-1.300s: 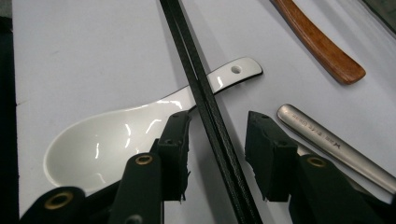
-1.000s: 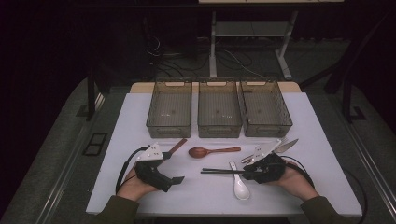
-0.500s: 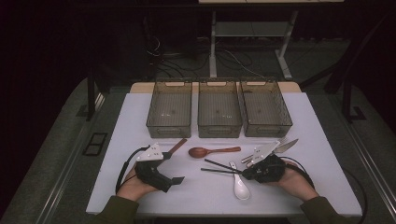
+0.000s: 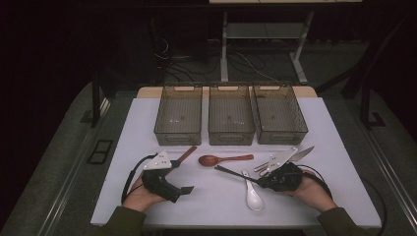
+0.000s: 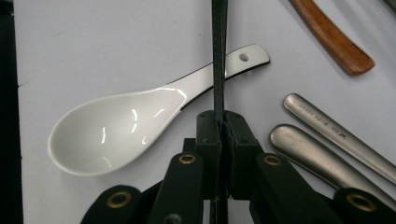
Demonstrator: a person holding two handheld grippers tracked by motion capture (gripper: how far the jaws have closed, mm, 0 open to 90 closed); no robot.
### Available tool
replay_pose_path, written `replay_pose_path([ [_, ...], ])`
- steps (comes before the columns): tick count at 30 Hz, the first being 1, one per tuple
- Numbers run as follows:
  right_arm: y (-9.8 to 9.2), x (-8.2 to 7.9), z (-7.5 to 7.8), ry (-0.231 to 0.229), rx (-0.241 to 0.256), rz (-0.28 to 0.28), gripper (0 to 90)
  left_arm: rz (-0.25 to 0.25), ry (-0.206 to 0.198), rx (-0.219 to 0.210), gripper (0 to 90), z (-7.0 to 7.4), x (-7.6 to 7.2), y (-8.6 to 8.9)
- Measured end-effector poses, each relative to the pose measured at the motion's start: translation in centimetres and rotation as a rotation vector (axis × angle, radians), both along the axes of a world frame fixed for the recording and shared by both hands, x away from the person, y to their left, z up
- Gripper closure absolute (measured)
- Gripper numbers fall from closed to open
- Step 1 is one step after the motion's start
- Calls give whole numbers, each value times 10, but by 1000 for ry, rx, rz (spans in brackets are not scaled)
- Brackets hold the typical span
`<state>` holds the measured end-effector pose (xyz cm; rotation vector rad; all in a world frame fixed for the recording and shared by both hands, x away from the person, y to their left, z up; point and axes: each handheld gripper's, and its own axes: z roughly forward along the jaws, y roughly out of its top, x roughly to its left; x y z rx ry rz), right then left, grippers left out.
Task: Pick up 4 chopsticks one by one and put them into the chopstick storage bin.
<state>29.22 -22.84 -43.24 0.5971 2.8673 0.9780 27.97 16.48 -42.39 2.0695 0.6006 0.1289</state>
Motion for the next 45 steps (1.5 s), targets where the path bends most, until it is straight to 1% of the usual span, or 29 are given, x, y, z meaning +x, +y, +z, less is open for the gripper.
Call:
replay_pose_path([
  [3, -4, 1, 1, -12, -9, -4, 857, 0, 0, 1, 0, 0, 0, 0],
  [5, -6, 0, 1, -12, -8, -14, 857, 0, 1, -1, 0, 0, 0, 0],
  [9, -10, -2, 0, 2, 5, -49, 857, 0, 2, -1, 0, 0, 0, 0],
  [13, -16, -5, -1, -1, 2, -89, 857, 1, 6, 0, 0, 0, -1, 0],
  [15, -18, -6, -1, 4, 3, -104, 857, 4, 8, -5, 0, 0, -1, -1],
  [18, -23, -7, -2, 6, -3, -124, 857, -1, 7, 2, 0, 0, -1, -1],
  [21, -28, -9, -2, 15, 1, -132, 857, -2, 6, 5, 0, 0, -1, 0],
  [25, -35, -12, -1, 14, -8, -142, 857, -5, 6, 9, 0, 0, -1, 0],
  [29, -37, -13, -3, 12, -20, -149, 846, -11, 4, 16, 0, 0, 0, 0],
  [30, -37, -12, -4, 9, -23, -151, 839, -11, 3, 16, 0, 0, 0, 0],
  [33, -37, -12, -4, 6, -14, -150, 762, -10, 4, 12, 0, 0, -1, 0],
  [35, -38, -13, -2, 7, 4, -149, 687, -14, 3, 16, 0, 0, -1, 0],
  [37, -38, -13, -1, -1, 11, -154, 677, -14, 3, 15, 0, 0, -1, 0],
  [38, -40, -14, 1, -8, 29, -155, 653, -14, 3, 14, 0, 0, -1, 0],
  [41, -43, -14, 5, -10, 52, -165, 671, -16, 4, 15, 0, 0, -1, 0],
  [45, -49, -13, 8, -20, 60, -188, 756, -17, 8, 17, 0, -1, -1, -1],
])
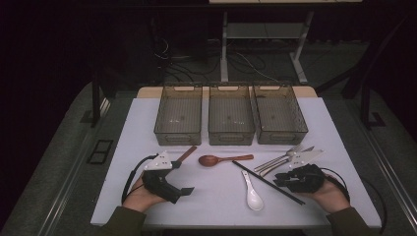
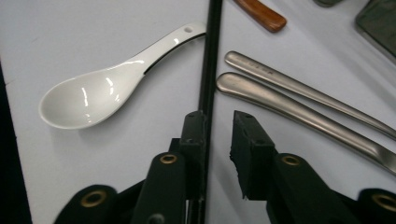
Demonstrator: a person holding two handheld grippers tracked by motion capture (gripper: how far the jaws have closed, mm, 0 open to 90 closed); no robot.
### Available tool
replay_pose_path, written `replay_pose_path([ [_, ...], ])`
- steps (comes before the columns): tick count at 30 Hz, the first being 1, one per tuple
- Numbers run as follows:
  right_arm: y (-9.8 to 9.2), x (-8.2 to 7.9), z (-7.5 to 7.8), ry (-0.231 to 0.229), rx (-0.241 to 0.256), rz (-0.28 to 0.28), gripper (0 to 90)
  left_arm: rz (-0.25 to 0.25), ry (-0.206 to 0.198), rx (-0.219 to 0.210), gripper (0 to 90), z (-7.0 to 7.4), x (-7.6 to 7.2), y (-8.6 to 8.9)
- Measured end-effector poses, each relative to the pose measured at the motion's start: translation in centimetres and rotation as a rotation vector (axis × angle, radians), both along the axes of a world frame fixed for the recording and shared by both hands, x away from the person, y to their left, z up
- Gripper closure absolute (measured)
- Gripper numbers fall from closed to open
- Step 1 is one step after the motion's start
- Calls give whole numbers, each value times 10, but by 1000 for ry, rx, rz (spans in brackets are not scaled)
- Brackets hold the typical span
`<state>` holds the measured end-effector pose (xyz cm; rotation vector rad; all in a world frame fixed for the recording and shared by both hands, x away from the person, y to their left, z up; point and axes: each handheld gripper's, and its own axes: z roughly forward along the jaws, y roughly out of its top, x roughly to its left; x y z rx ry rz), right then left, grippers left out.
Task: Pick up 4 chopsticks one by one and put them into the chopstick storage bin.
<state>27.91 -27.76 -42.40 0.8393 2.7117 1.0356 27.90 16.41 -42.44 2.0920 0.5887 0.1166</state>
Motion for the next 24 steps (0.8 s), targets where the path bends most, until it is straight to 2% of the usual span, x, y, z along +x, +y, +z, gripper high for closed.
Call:
replay_pose_path([
  [7, 5, 5, -5, 20, -3, -2, 795, 6, 4, -8, 0, -1, -1, -2],
  [13, 13, 7, -10, 26, -31, 10, 814, 4, 5, -10, 0, -1, -1, -2],
  [24, 15, 8, -13, 49, -26, 18, 818, 1, 5, -11, 0, -1, -1, -2],
])
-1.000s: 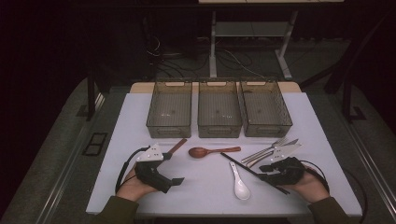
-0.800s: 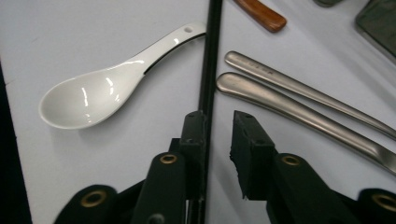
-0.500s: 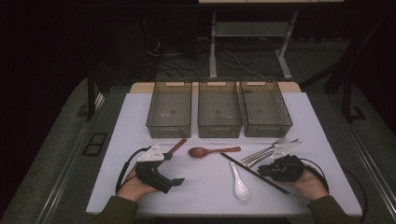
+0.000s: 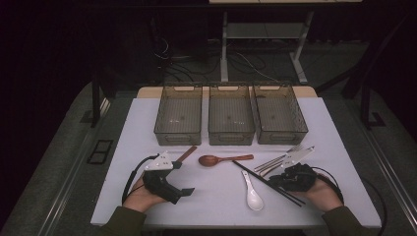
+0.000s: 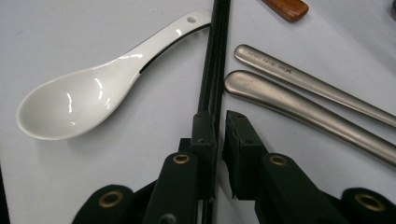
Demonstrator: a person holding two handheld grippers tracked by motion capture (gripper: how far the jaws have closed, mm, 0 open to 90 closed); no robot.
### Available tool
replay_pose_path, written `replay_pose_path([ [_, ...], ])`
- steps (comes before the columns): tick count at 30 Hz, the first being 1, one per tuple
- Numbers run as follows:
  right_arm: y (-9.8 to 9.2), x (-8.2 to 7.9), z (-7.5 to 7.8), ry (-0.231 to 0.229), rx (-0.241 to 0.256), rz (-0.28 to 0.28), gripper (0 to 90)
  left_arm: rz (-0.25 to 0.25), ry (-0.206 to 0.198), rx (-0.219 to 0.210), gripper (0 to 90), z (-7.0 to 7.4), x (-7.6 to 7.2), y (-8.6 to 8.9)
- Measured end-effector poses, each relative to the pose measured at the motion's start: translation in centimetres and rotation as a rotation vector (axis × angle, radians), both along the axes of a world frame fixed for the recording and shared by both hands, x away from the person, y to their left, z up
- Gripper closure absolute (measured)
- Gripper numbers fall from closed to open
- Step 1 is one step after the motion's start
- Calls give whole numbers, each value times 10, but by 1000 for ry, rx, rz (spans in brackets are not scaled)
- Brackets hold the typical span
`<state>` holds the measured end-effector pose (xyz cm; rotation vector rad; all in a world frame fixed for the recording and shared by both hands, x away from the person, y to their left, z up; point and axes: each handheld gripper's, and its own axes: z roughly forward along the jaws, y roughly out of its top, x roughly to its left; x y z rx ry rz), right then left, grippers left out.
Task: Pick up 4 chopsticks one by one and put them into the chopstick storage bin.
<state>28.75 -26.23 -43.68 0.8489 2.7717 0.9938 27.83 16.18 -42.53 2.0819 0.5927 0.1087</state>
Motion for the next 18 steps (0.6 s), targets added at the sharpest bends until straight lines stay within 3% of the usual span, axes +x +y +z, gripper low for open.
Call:
replay_pose_path([
  [11, 6, -2, -3, -2, -42, -8, 848, -4, 0, 6, 0, 0, 0, 0],
  [18, 7, -3, -3, 2, -39, -33, 861, -8, -2, 10, 0, 0, 1, 0],
])
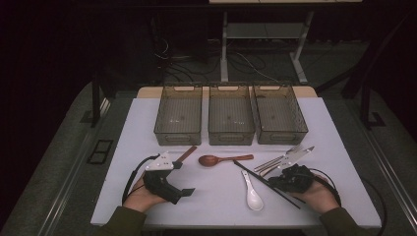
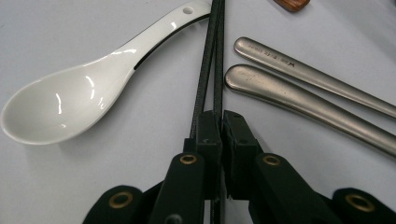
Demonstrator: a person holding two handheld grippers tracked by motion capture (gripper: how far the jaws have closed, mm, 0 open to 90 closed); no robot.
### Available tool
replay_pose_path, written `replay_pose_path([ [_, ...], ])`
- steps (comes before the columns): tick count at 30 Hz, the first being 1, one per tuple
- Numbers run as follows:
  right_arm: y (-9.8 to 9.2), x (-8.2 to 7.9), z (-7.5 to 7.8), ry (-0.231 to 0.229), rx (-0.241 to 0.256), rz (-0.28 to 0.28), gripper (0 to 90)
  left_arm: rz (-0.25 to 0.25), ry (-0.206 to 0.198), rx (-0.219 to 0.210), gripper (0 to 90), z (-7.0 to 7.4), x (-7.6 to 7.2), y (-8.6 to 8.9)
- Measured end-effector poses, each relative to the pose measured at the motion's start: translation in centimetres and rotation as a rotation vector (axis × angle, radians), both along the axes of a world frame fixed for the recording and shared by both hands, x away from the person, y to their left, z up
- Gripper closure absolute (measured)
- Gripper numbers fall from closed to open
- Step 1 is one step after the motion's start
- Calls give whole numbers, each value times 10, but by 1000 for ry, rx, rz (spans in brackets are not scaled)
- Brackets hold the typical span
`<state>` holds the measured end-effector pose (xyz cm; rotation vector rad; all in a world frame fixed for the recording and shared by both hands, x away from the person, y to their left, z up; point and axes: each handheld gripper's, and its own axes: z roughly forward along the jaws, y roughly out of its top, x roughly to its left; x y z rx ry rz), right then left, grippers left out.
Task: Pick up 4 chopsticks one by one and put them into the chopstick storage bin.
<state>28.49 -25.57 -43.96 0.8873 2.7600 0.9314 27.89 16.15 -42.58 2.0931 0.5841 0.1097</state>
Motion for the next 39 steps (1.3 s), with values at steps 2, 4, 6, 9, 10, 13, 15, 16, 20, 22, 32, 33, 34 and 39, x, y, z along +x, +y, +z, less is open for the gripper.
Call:
replay_pose_path([
  [2, 0, 0, 1, 4, 2, -12, 863, -1, -3, -2, 0, 1, 0, 0],
  [4, 0, 0, 1, 9, 5, -15, 863, -1, -3, -2, 0, 1, 0, 0],
  [6, -2, 0, 3, 13, 18, -20, 864, 0, 0, -3, 0, 0, 0, 0],
  [9, -5, -1, 7, 14, 38, -20, 864, 0, 0, -1, 0, 0, 0, 0],
  [10, -7, -1, 8, 14, 43, -21, 864, 0, 0, -2, 0, 0, 0, 0],
  [13, -12, -2, 12, 6, 60, -19, 864, 3, 0, -5, 0, 1, 0, 0],
  [15, -15, -3, 14, 1, 71, -22, 864, 5, -2, -12, 0, 1, -1, 0],
  [16, -17, -3, 15, -2, 77, -23, 864, 4, -2, -10, 0, 1, -1, 0],
  [20, -22, -4, 19, -9, 98, -29, 865, -1, -6, -4, 0, 1, -1, 1],
  [22, -27, -4, 23, -17, 115, -35, 865, 0, -4, -9, 0, 1, -1, 1],
  [32, -44, -5, 32, -34, 168, -43, 865, 1, -4, -7, 0, 1, 0, 0],
  [33, -46, -5, 32, -33, 172, -43, 865, 3, -2, -8, 0, 1, -1, 0],
  [34, -47, -6, 32, -34, 176, -45, 865, 3, -3, -10, 0, 0, -1, 0],
  [39, -47, -5, 33, -43, 190, -44, 864, 2, -3, -8, 0, 0, -1, 1],
])
